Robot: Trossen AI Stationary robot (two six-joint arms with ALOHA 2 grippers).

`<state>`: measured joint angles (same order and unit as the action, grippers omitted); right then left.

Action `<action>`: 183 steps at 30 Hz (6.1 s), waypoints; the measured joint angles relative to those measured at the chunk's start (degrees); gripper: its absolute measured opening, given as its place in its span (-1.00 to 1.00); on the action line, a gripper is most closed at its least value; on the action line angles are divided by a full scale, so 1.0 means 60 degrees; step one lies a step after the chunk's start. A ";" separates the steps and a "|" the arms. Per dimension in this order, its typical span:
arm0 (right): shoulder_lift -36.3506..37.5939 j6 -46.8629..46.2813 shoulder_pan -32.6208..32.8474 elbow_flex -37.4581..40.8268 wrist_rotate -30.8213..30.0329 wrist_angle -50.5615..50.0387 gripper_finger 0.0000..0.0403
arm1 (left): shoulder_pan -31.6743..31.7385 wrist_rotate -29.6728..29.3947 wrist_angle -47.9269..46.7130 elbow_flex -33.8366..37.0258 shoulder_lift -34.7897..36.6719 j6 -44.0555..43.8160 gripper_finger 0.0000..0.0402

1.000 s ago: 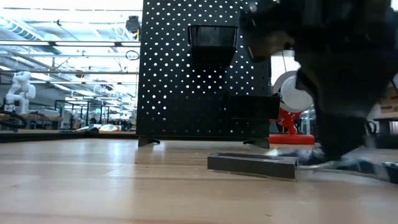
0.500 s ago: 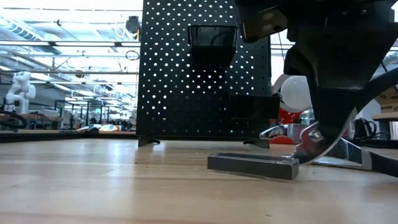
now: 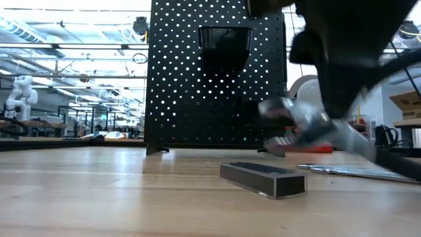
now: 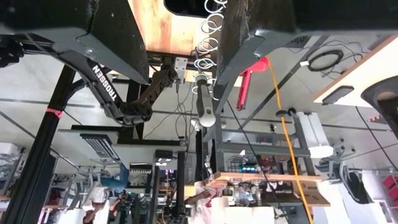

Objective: Hang tools onto peg board
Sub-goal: Hang the pliers on the pegboard

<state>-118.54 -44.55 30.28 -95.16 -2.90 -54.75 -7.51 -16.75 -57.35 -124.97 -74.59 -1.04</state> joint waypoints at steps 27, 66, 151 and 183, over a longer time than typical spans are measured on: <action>0.0025 0.4831 -0.0098 -0.5844 -0.5105 -0.1663 -0.98 | -0.0003 0.0000 0.0280 0.0000 0.0000 0.0062 -0.01; 0.1560 1.2305 -0.0876 -0.6563 -0.6986 0.5021 -0.99 | -0.0003 0.1159 0.0652 0.0000 0.0259 0.1623 -0.01; 0.2361 1.1033 -0.2932 -0.6559 -0.3726 0.4992 -0.97 | 0.0000 0.2743 0.2714 0.0015 -0.1519 0.2827 -0.71; 0.2375 1.1408 -0.2406 -0.6559 -0.4472 0.4973 -0.25 | -0.0007 0.1715 0.2762 0.0007 -0.1504 0.2540 -0.81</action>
<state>-104.29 23.90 15.85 -134.52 -29.73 -24.91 -7.55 -6.46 -40.77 -124.92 -83.61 14.20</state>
